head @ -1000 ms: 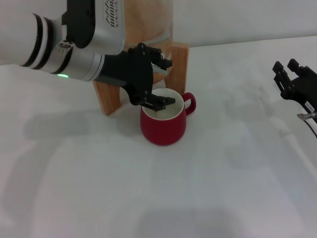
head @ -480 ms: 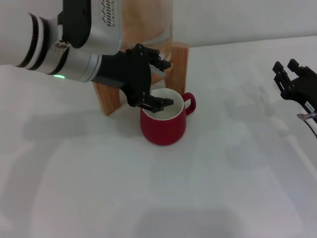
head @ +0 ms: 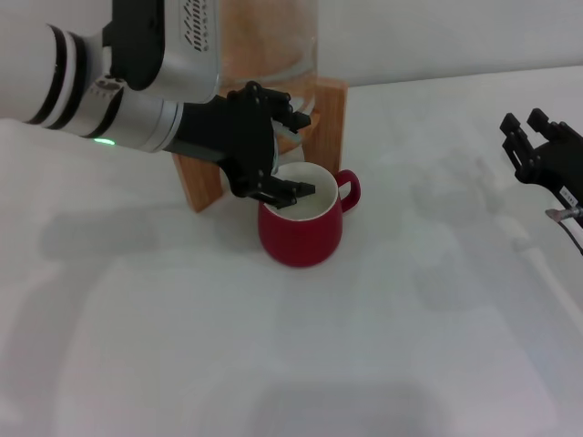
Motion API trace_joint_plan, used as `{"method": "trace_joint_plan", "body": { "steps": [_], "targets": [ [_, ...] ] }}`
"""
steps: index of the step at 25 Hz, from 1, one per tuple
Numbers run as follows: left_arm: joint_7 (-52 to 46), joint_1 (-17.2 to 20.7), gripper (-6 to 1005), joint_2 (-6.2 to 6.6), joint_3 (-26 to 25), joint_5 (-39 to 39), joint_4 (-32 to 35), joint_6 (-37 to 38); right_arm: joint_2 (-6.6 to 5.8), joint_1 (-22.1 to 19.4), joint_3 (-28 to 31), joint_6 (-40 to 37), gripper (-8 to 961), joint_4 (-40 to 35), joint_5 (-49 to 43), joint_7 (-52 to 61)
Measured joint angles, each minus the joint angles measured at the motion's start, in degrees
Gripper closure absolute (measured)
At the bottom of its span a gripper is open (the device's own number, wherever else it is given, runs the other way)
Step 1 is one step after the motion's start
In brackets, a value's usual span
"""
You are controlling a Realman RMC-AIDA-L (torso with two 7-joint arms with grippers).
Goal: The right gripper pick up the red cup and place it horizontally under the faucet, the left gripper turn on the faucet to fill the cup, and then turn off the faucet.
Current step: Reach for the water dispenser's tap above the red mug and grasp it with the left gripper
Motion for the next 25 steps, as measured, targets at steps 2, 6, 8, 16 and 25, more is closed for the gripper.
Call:
{"method": "trace_joint_plan", "body": {
  "steps": [2,6,8,16,25],
  "targets": [
    [0.0,0.1,214,-0.03,0.0,0.0,0.5,0.1,0.0,0.0,-0.1,0.0,572,0.0,0.0,0.0],
    [-0.4,0.5,214,-0.07,0.0,0.1,2.0,0.2,0.0,-0.1,-0.1,-0.1,572,0.0,0.0,0.0],
    [-0.5,0.8,214,-0.08,-0.1,0.1,3.2,0.1,0.0,-0.1,-0.2,-0.4,572,0.0,0.0,0.0],
    [-0.4,4.4,214,-0.35,-3.2,-2.2,7.7,-1.8,-0.06,-0.1,-0.2,-0.7,572,-0.1,0.0,0.0],
    [0.8,11.9,213,-0.45,-2.4,-8.1,10.2,-4.9,-0.25,0.3,0.0,-0.6,572,-0.1,0.1,0.0]
  ]
}}
